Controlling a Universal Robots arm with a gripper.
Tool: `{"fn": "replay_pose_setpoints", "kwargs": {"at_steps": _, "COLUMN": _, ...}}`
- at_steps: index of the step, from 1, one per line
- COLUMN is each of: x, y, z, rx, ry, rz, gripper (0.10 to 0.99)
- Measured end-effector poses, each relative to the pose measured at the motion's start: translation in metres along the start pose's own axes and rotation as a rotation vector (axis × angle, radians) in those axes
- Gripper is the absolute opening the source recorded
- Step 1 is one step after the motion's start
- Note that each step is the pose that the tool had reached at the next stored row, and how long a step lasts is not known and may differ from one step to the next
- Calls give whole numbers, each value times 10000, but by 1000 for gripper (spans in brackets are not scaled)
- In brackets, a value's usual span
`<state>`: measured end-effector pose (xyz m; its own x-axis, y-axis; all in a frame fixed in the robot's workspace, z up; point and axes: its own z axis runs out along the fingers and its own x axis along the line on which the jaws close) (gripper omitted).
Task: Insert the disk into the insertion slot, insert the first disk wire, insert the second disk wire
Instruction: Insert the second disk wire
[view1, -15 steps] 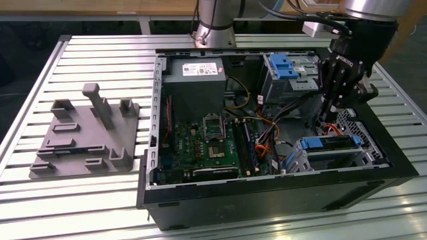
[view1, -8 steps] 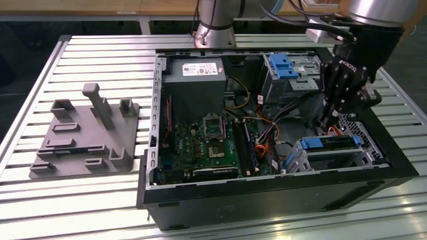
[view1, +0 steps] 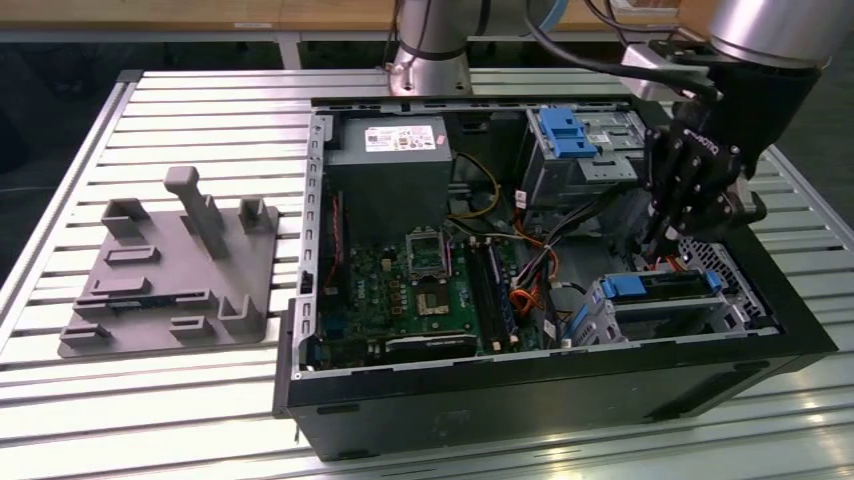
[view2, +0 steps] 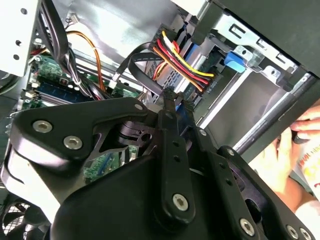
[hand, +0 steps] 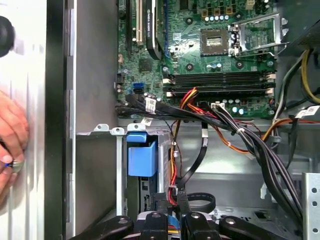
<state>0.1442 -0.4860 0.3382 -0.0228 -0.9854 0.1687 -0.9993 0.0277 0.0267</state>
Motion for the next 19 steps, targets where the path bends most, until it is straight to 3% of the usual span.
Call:
{"fn": "replay_pose_setpoints", "kwargs": {"at_steps": 6, "x": 93, "y": -3, "z": 14, "rx": -11, "ry": -470, "rz": -15, "gripper": 196}}
{"fn": "replay_pose_setpoints", "kwargs": {"at_steps": 14, "x": 231, "y": -6, "z": 13, "rx": -20, "ry": -890, "rz": -27, "gripper": 196}}
{"fn": "replay_pose_setpoints", "kwargs": {"at_steps": 19, "x": 301, "y": -8, "z": 25, "rx": -33, "ry": -1451, "rz": -45, "gripper": 196}}
